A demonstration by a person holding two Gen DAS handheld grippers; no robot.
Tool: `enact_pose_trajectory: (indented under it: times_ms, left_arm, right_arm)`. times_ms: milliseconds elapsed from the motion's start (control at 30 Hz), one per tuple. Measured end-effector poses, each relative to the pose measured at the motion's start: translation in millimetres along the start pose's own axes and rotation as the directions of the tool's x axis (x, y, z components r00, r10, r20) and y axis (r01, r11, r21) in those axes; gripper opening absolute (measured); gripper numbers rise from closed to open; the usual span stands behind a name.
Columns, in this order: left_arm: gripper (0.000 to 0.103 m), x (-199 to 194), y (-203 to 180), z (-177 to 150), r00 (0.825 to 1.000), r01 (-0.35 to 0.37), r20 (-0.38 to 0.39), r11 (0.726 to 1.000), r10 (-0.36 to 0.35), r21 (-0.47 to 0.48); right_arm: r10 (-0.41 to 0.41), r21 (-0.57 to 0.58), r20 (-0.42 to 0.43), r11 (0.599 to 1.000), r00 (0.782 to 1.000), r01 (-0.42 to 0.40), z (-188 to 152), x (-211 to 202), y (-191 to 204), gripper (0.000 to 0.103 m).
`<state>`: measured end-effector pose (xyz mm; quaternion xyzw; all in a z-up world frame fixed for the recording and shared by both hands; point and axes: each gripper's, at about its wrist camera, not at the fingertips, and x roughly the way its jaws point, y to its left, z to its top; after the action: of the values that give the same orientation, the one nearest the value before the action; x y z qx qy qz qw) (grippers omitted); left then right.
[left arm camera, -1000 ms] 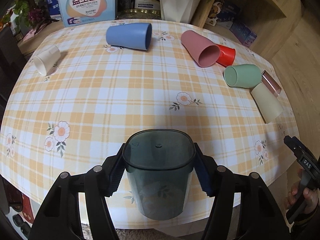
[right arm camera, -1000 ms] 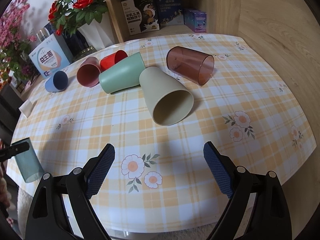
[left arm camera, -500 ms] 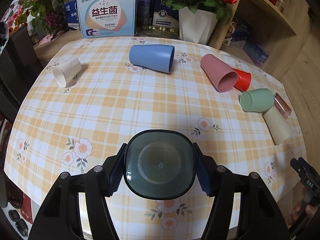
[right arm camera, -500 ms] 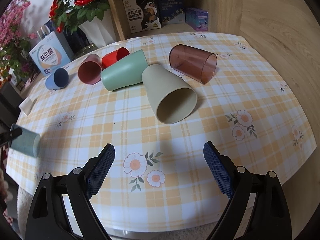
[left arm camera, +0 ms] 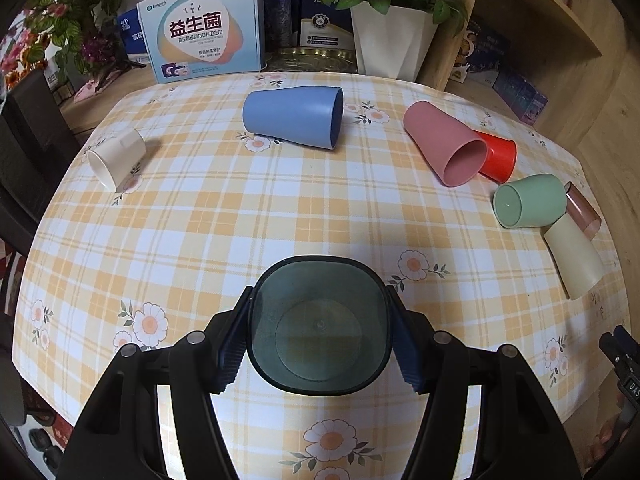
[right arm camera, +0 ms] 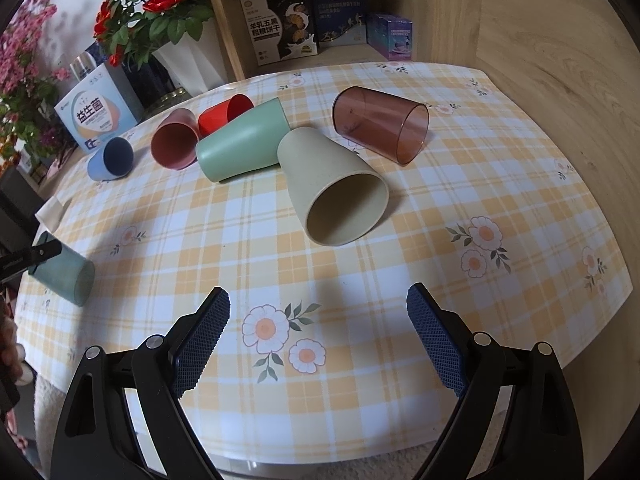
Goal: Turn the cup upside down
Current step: 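Lift the teal cup with the left gripper and turn it rim-down, then lower the teal cup onto the table and open the left gripper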
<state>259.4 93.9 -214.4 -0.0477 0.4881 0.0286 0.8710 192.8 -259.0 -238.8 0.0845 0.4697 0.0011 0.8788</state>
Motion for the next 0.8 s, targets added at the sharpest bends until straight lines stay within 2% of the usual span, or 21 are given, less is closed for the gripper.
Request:
enact_pose_trajectory:
  times_ms: [433, 500, 533, 800]
  left_arm:
    - [0.063, 1.8, -6.1, 1.0, 1.0, -0.019, 0.007, 1.0, 0.019, 0.002]
    - [0.085, -1.8, -7.0, 1.6, 1.0, 0.008, 0.019, 1.0, -0.008, 0.001]
    - [0.088, -4.6, -7.7, 1.7, 1.0, 0.009, 0.03, 1.0, -0.009, 0.0]
    - [0.096, -42.6, -18.0, 4.2, 0.996, -0.008, 0.093, 0.999, 0.005, 0.032]
  right_arm:
    - [-0.002, 0.009, 0.009, 1.0, 1.0, 0.002, 1.0, -4.2, -3.3, 0.087]
    - [-0.002, 0.011, 0.015, 1.0, 1.0, 0.002, 1.4, -6.9, -3.9, 0.087]
    - [-0.002, 0.012, 0.02, 1.0, 1.0, 0.002, 1.8, -9.2, -4.3, 0.087]
    - [0.005, 0.015, 0.071, 1.0, 0.997, -0.006, 9.1, -35.0, -4.4, 0.087]
